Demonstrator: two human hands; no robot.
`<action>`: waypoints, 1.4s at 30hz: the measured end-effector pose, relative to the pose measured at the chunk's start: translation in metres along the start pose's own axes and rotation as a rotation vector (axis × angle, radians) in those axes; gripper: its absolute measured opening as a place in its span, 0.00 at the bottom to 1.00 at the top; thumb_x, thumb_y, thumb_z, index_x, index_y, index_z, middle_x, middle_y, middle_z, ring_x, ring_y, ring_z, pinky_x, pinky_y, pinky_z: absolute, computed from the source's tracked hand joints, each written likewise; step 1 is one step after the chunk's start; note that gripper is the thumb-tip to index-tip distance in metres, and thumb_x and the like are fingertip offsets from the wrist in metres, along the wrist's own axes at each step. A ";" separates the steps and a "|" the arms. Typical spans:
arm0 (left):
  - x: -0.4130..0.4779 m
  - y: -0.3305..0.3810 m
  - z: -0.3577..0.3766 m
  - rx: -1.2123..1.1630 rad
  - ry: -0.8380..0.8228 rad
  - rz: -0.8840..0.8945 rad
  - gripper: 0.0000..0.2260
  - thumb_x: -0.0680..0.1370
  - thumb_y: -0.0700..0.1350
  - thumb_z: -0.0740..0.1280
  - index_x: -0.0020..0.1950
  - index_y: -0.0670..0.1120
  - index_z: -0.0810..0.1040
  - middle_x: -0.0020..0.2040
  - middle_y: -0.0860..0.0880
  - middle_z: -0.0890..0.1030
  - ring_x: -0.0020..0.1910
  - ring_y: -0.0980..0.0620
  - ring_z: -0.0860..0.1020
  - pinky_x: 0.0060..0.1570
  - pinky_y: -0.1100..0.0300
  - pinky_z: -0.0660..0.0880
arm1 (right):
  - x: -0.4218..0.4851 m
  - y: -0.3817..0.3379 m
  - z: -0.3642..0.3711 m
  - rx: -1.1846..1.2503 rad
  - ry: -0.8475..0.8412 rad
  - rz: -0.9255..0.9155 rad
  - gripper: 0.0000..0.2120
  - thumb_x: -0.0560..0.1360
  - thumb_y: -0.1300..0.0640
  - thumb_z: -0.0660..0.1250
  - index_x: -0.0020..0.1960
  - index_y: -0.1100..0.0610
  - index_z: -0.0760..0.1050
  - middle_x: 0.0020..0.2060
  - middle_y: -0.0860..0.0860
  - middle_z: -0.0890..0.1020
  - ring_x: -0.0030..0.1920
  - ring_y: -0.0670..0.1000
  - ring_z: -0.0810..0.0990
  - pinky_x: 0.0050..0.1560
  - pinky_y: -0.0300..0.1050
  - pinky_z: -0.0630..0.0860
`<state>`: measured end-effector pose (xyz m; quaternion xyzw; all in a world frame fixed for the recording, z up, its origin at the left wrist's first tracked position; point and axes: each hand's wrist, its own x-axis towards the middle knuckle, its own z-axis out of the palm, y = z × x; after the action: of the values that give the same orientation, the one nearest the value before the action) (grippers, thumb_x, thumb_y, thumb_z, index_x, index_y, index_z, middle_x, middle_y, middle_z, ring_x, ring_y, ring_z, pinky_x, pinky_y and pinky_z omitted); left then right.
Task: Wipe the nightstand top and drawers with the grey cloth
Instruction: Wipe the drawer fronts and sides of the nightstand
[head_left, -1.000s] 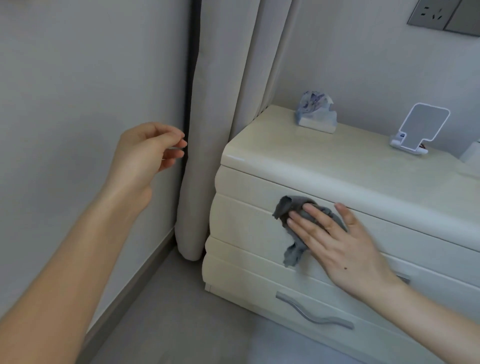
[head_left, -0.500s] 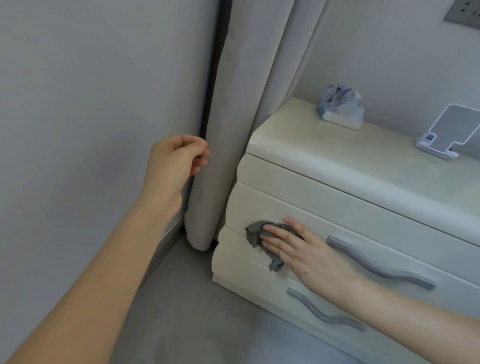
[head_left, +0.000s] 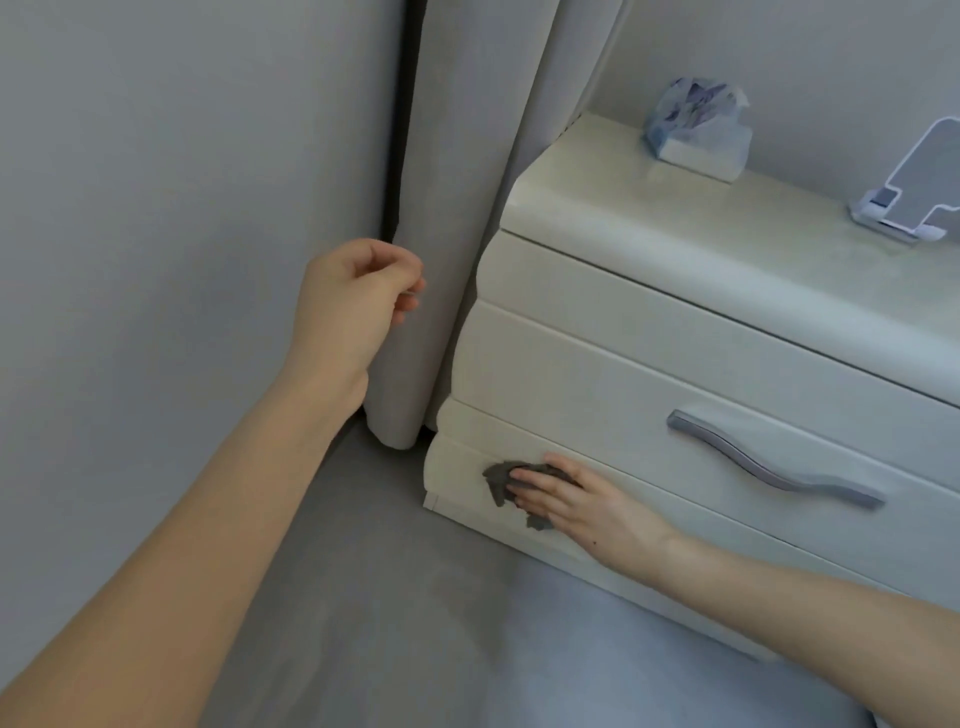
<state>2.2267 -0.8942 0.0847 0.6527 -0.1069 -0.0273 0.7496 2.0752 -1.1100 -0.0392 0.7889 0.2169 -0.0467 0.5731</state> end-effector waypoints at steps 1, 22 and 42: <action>0.002 -0.002 0.000 -0.007 0.000 0.002 0.07 0.75 0.40 0.64 0.38 0.49 0.76 0.35 0.52 0.79 0.33 0.57 0.75 0.31 0.71 0.71 | -0.005 0.015 0.000 -0.014 0.109 0.105 0.29 0.73 0.55 0.57 0.74 0.56 0.61 0.72 0.49 0.67 0.75 0.53 0.57 0.71 0.62 0.29; 0.019 -0.029 0.052 -0.154 0.282 0.267 0.08 0.74 0.45 0.63 0.38 0.57 0.73 0.34 0.56 0.73 0.34 0.59 0.70 0.37 0.64 0.68 | 0.008 0.084 -0.028 0.185 0.385 0.411 0.25 0.78 0.63 0.43 0.75 0.57 0.57 0.73 0.48 0.65 0.74 0.48 0.55 0.72 0.59 0.40; -0.062 0.018 0.169 0.783 -0.216 1.120 0.16 0.80 0.47 0.55 0.63 0.46 0.75 0.67 0.47 0.73 0.69 0.44 0.69 0.70 0.48 0.56 | -0.268 0.033 0.095 0.036 0.155 1.005 0.29 0.74 0.65 0.51 0.74 0.51 0.53 0.66 0.56 0.67 0.76 0.61 0.49 0.71 0.65 0.46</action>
<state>2.1316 -1.0444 0.1161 0.7154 -0.5038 0.3398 0.3449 1.8635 -1.2837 0.0443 0.8066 -0.1483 0.2896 0.4935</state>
